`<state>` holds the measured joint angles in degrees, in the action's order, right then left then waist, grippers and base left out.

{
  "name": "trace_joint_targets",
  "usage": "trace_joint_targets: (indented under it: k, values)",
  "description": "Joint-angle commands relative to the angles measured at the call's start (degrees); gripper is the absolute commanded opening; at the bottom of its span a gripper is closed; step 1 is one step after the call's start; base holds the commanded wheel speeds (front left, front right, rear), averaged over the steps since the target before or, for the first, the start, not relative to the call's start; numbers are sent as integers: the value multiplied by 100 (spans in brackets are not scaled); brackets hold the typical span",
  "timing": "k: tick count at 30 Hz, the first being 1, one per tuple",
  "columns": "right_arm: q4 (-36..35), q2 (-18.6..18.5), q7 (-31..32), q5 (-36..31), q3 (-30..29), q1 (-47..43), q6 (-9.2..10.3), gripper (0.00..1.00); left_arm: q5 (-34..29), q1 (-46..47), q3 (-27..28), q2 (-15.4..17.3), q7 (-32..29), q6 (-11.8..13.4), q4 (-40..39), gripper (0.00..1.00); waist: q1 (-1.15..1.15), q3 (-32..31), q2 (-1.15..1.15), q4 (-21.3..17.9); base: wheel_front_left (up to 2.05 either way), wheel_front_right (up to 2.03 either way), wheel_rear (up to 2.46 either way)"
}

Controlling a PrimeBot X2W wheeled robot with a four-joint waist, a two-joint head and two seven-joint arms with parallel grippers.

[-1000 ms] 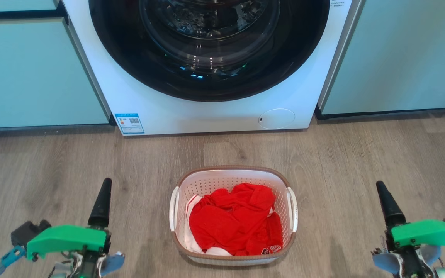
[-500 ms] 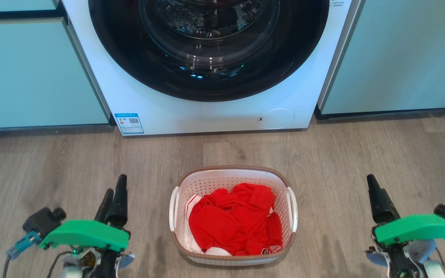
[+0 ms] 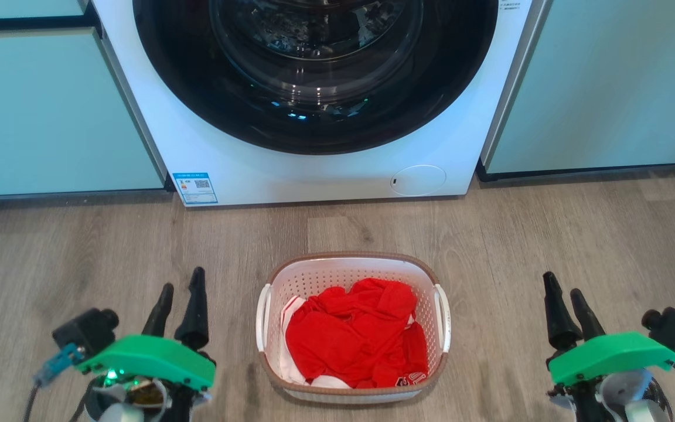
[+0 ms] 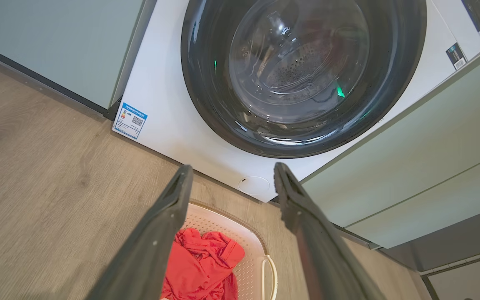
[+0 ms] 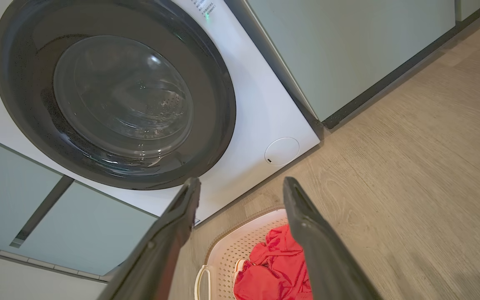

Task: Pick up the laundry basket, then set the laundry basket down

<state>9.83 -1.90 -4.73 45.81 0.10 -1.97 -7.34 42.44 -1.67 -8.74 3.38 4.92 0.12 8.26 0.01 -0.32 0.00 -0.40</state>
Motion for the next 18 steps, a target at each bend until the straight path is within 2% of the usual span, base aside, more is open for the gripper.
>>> trace_joint_targets:
  k: [1,18]
  values:
    - [-246,-60,-90,-169,90,131,-8,100,-171,115,62,72,71,43,-240,100,0,-2,0,1,0,0,0]
    - [-341,-72,-375,-1331,326,30,-10,100,-1379,34,-326,229,356,343,-402,100,0,-54,0,8,0,0,0]
